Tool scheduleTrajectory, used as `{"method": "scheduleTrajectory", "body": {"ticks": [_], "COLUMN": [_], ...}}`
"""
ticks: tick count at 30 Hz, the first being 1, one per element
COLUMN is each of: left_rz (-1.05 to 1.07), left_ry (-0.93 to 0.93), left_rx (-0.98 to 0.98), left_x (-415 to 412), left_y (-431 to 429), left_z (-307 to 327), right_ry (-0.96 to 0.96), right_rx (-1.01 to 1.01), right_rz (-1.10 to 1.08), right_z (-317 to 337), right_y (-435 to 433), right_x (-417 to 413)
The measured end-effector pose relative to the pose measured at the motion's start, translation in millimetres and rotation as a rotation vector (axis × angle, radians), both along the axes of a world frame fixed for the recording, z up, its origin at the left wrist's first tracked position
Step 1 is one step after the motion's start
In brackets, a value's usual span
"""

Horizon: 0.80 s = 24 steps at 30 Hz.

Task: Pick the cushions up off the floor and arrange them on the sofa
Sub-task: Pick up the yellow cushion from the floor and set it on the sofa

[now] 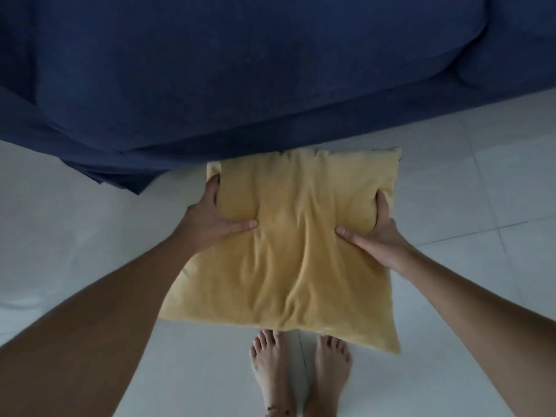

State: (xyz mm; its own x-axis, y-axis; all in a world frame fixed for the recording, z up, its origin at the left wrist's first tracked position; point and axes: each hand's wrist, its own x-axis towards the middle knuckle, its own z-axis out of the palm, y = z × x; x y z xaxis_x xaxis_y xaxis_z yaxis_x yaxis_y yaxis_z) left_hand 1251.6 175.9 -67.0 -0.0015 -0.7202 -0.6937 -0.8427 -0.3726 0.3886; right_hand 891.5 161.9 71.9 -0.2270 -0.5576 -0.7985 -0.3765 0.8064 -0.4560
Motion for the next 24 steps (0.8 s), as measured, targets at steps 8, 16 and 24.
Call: {"method": "scheduleTrajectory", "body": {"ticks": [8,16,24], "left_rz": [0.048,0.042,0.054], "left_ry": [0.161,0.084,0.15], "left_rx": [0.049,-0.067,-0.209], "left_x": [-64,-69,-72], "left_y": [-58,-106,-165], "left_z": [330,474,551], "right_ry": [0.072,0.07,0.095], "right_rx": [-0.037,-0.202,-0.338], "right_rz": [0.086,0.094,0.132], "right_z": [195,345,414], "right_y": [24,-25,-96], "right_x": [-33,-54,-64]}}
